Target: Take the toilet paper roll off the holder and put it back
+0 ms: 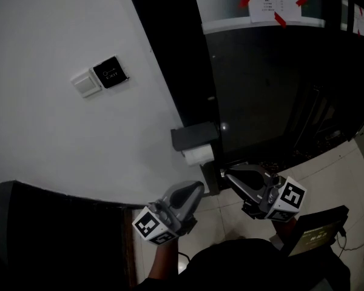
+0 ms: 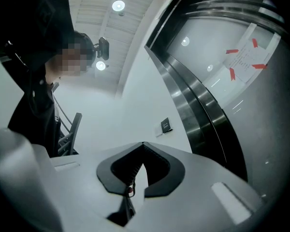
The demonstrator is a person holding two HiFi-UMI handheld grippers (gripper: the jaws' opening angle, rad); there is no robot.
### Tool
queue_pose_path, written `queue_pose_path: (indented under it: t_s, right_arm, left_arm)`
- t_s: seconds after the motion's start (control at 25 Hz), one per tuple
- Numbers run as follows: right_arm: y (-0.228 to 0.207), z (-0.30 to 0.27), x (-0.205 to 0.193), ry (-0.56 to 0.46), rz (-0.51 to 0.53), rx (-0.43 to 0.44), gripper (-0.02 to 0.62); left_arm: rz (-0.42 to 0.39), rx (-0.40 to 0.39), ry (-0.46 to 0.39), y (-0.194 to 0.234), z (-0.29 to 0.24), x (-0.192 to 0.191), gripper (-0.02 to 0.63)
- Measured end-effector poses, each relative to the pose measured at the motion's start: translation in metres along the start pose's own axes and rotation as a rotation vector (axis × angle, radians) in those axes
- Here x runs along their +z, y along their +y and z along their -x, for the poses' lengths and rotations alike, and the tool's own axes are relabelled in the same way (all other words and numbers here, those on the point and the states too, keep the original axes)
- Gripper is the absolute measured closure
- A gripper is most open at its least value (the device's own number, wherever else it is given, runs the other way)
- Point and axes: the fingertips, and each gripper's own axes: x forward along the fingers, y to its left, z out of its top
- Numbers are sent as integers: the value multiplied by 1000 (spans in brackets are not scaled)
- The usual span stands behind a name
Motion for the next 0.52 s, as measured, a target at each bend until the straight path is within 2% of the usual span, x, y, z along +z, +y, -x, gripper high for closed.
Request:
queue_pose_path:
  t_s: [0.28, 0.52]
  right_arm:
    - [0, -1, 16, -76, -52, -34, 595]
    - [-4, 8, -6, -13, -12, -59, 595]
  left_arm:
    - [6, -10, 19, -3, 3, -6, 609]
    - [19, -7, 11, -5, 5, 0, 609]
